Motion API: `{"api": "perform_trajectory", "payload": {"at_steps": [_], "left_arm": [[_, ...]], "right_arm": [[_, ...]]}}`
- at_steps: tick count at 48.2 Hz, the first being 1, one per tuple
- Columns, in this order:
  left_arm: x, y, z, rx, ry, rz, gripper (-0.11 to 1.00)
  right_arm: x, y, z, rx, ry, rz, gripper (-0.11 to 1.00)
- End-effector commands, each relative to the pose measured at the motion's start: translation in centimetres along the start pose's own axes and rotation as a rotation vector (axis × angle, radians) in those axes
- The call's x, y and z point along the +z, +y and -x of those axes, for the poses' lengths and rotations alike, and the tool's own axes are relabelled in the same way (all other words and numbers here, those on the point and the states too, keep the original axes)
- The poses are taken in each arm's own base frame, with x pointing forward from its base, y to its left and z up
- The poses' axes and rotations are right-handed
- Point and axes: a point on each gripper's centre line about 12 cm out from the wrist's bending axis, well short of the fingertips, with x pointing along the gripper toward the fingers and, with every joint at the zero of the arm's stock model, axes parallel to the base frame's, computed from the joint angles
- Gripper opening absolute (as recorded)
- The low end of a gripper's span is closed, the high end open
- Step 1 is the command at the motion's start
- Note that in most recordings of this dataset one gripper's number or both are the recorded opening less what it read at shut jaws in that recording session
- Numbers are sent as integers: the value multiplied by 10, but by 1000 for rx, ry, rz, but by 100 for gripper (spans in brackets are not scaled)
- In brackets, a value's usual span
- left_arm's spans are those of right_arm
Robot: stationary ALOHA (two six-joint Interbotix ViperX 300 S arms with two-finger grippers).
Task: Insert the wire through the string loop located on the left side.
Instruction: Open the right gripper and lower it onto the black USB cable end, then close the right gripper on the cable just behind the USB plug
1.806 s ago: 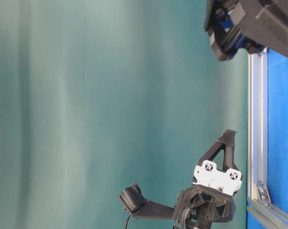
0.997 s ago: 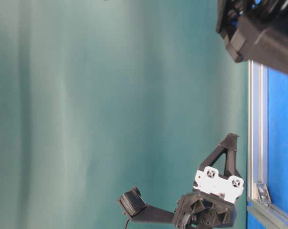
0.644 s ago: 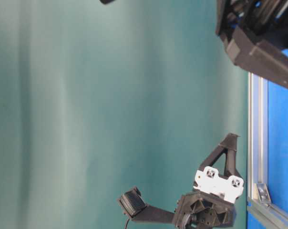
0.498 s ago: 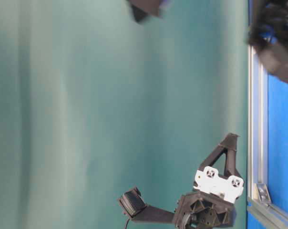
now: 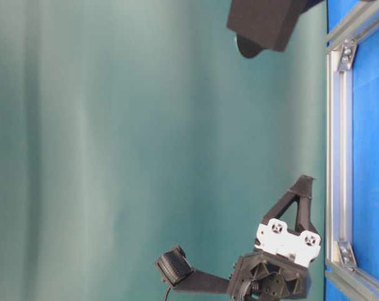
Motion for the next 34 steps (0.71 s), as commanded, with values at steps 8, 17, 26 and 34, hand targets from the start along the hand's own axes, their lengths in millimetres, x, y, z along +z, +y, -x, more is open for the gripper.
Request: {"api": "perform_trajectory", "payload": {"at_steps": [8, 17, 26, 34], "left_arm": [[15, -1, 2, -5, -46, 2, 2], [14, -1, 2, -5, -43, 2, 2], [14, -1, 2, -5, -41, 2, 2], [13, -1, 3, -5, -40, 1, 2]], "right_arm": [[5, 0, -5, 0, -12, 5, 50], [5, -3, -5, -5, -14, 8, 4], [5, -3, -5, -4, -14, 9, 0], [6, -3, -5, -4, -14, 9, 0]]}}
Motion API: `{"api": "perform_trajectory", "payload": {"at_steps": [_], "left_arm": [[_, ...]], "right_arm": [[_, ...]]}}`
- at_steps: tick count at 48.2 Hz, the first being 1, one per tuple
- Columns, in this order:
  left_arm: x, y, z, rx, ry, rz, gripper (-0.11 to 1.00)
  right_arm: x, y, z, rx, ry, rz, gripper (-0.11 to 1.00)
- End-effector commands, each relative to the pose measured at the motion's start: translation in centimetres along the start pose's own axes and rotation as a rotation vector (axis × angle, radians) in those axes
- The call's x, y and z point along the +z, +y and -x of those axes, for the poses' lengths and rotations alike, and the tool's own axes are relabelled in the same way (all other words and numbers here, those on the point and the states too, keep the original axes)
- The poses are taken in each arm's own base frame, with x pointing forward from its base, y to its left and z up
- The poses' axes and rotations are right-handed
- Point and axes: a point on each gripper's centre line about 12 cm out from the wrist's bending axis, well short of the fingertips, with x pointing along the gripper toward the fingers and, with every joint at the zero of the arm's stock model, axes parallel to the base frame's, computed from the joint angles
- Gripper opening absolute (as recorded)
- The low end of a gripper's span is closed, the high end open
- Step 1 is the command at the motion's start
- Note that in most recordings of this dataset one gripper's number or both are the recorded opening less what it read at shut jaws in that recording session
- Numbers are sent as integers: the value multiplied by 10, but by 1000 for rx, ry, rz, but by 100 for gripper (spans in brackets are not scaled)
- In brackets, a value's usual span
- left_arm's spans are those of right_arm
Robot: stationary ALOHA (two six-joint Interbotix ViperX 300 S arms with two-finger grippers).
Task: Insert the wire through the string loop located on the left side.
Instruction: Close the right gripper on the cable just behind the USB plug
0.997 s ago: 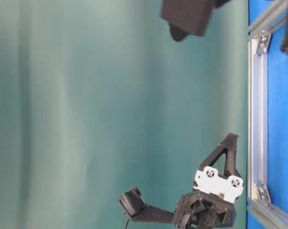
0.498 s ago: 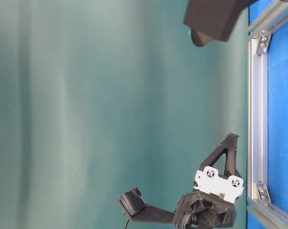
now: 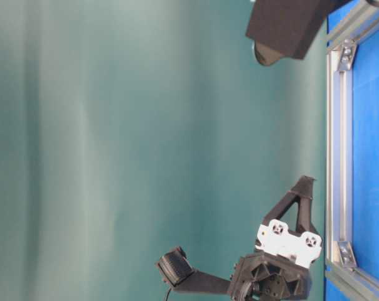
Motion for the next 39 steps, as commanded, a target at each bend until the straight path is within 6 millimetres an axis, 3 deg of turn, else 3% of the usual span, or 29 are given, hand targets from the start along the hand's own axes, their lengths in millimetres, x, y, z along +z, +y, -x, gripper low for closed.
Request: {"api": "perform_trajectory", "payload": {"at_steps": [1, 11, 25, 39], "left_arm": [[15, -1, 2, -5, -44, 2, 2], [15, -1, 2, -5, -46, 2, 2], [15, -1, 2, -5, -46, 6, 2], [15, -1, 2, -5, -46, 6, 2]], "right_arm": [[13, 0, 0, 2, -38, 0, 0], [30, 3, 9, 7, -66, -6, 0], [68, 4, 34, -2, -59, -4, 0], [75, 3, 39, -7, -54, -6, 0]]}}
